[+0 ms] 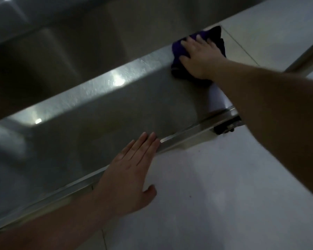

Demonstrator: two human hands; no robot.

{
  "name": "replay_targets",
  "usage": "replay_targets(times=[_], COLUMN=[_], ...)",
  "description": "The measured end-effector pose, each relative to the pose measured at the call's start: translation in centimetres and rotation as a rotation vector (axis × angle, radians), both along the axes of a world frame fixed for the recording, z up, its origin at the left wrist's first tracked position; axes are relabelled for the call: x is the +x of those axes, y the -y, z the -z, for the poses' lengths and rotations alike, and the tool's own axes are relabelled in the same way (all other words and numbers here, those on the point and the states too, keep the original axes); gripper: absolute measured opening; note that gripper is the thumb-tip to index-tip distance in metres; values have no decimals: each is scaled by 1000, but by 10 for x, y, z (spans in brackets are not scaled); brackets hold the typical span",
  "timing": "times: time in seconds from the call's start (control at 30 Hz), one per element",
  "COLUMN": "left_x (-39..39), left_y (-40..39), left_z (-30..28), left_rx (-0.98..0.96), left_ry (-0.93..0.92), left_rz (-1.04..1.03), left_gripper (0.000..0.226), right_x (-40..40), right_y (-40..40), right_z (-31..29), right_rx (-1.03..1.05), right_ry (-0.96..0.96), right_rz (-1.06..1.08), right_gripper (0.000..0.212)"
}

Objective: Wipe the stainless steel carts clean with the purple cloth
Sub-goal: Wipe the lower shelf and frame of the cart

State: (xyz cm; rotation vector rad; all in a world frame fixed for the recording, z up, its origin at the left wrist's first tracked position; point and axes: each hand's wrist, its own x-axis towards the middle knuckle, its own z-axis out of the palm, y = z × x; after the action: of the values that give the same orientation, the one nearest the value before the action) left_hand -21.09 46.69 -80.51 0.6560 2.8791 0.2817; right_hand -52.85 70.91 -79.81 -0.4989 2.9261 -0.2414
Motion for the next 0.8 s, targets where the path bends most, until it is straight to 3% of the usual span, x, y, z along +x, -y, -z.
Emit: replay_targets(times=[0.1, 0.27, 0.4, 0.47, 0.63, 0.7, 0.8], left_x=[-1, -1, -1, 0, 2, 8, 32], left_y=[0, 0, -2, -1, 5, 22, 65], left_z=[-3, -3, -3, -2, -9, -17, -29], left_rx=[23, -18, -43, -58, 82, 127, 46], left_ry=[16, 36, 21, 44, 119, 123, 65], left_rz=[-3, 9, 34, 44, 14, -34, -201], left_gripper=[113, 113, 111, 112, 101, 94, 93], right_x=[8, 103, 156, 142, 102, 106, 119], right_y=[49, 136, 139, 115, 7, -4, 18], right_z=[3, 2, 7, 2, 4, 8, 6], right_rx=[-47, -77, -129, -128, -124, -116, -113], right_ry=[-8, -4, 58, 35, -32, -41, -26], right_rz=[62, -343, -582, -508, 83, 187, 239], right_gripper=[71, 69, 64, 62, 64, 67, 68])
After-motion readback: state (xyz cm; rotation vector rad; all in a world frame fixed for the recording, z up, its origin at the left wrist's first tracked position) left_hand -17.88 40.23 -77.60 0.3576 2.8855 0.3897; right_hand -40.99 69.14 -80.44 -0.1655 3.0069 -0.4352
